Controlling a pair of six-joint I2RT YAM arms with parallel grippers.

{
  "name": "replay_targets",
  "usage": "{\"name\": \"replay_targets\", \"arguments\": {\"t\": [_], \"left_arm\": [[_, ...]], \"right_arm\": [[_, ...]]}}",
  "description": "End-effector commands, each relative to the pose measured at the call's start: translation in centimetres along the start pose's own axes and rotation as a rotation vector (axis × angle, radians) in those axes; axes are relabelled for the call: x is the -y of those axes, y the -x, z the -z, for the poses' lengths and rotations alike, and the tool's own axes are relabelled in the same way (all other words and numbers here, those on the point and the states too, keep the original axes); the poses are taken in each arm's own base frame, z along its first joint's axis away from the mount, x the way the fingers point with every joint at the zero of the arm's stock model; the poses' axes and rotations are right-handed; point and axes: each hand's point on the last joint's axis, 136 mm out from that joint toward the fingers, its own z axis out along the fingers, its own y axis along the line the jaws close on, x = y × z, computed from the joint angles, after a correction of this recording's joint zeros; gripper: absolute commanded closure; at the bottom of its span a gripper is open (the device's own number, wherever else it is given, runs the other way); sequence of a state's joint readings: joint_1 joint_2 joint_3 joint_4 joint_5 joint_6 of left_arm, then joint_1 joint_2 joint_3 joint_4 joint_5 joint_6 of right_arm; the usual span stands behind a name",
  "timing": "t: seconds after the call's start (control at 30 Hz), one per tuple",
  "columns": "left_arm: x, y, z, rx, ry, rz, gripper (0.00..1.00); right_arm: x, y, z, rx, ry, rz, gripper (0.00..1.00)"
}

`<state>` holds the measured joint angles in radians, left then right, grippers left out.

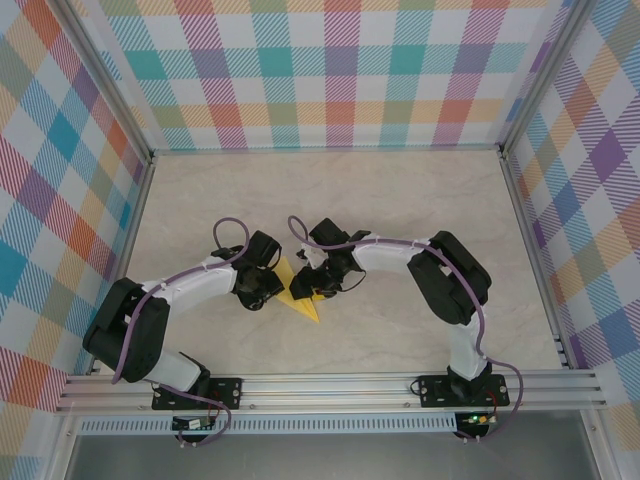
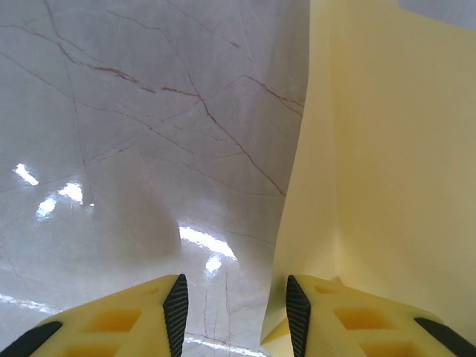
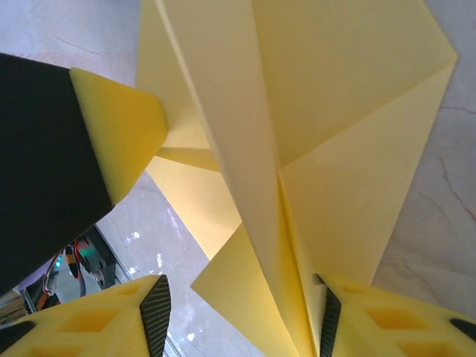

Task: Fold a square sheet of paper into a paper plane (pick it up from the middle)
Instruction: Move a paper plane to the center of the table.

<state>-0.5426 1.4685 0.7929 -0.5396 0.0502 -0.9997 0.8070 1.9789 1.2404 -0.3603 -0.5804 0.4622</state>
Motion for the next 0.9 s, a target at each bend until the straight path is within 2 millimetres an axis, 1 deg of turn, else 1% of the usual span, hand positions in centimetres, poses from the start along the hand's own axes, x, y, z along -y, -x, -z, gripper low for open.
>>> {"name": "replay_targets", "arguments": {"t": [0.0, 0.07, 0.17, 0.27, 0.4, 0.67, 0.8, 0.87], "left_arm": [[0.0, 0.2, 0.2, 0.014, -0.01, 0.002, 0.59], [0.0, 0.2, 0.3, 0.015, -0.01, 0.002, 0.59], [0.0, 0.2, 0.4, 0.019, -0.019, 0.004, 0.59], [0.0, 0.2, 0.3, 0.018, -0.017, 0.006, 0.59], [-0.1, 0.1, 0.3, 0.018, -0.02, 0.006, 0.6], [-0.5, 0.1, 0.3, 0.022, -0.015, 0.014, 0.6], [-0.3, 0.1, 0.4, 0.023, -0.018, 0.01, 0.61], [-0.2, 0.1, 0.5, 0.025, -0.024, 0.011, 0.6]], "right_arm": [[-2.1, 0.6, 0.9, 0.019, 0.028, 0.069, 0.46], [-2.1, 0.7, 0.7, 0.014, 0.024, 0.074, 0.52], [-1.6, 0.9, 0.2, 0.009, -0.011, 0.065, 0.53], [-0.7, 1.0, 0.0, 0.011, -0.077, 0.068, 0.57], [0.6, 0.9, -0.3, 0.005, -0.158, 0.066, 0.58], [0.2, 0.6, -1.1, -0.017, -0.174, 0.104, 0.58], [0.2, 0.6, -1.3, -0.019, -0.193, 0.11, 0.62], [0.4, 0.5, -1.3, -0.022, -0.207, 0.111, 0.66]]}}
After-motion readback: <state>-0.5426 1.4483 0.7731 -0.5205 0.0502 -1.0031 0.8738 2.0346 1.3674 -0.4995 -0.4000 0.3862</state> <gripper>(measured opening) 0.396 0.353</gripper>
